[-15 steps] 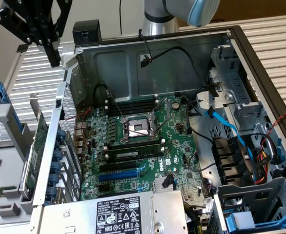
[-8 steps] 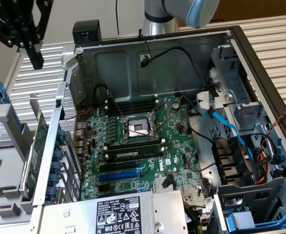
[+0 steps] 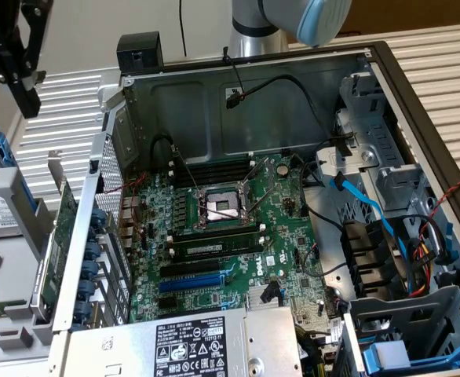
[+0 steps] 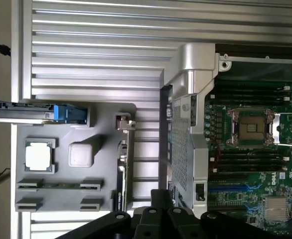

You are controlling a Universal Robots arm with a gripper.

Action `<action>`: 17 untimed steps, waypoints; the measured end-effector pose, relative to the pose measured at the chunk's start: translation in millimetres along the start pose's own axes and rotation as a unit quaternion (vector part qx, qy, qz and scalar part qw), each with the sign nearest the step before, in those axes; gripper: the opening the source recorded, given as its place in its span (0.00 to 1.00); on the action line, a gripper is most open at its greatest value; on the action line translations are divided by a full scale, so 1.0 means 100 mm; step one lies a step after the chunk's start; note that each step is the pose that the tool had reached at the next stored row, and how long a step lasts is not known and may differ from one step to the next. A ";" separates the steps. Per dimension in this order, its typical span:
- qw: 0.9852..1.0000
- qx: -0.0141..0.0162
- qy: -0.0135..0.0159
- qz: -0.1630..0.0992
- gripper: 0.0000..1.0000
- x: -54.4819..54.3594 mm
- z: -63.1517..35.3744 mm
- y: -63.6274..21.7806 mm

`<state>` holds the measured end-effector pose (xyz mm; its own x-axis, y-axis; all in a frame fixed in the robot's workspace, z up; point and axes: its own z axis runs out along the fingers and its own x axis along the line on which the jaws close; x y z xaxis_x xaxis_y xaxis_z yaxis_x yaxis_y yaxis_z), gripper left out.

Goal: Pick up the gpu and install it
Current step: 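Reach for the gpu, then pick up the gpu and move the gpu toward the slot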

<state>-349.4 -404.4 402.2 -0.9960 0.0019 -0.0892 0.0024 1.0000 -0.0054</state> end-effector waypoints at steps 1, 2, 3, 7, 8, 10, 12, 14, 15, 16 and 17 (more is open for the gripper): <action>1.000 0.000 0.000 0.000 0.11 0.04 -0.003 -0.014; 1.000 -0.001 0.000 0.000 0.11 0.08 -0.006 -0.027; 1.000 -0.002 0.000 0.000 0.11 0.10 -0.008 -0.045; 1.000 -0.030 0.001 0.003 0.11 0.12 -0.010 -0.097; 0.999 -0.037 0.001 0.003 0.11 0.12 -0.010 -0.107; 0.999 -0.037 0.001 0.003 0.11 0.12 -0.009 -0.108; 0.999 -0.037 0.001 0.003 0.11 0.12 -0.010 -0.109; 0.999 -0.037 0.001 0.003 0.11 0.12 -0.010 -0.109; 0.999 -0.037 0.001 0.003 0.11 0.12 -0.010 -0.109; 0.999 -0.037 0.001 0.003 0.11 0.12 -0.010 -0.109; 0.999 -0.037 0.001 0.003 0.11 0.12 -0.010 -0.109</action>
<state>-361.7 -415.3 402.1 -0.9961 0.0085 -0.0878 0.0024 0.9976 0.0696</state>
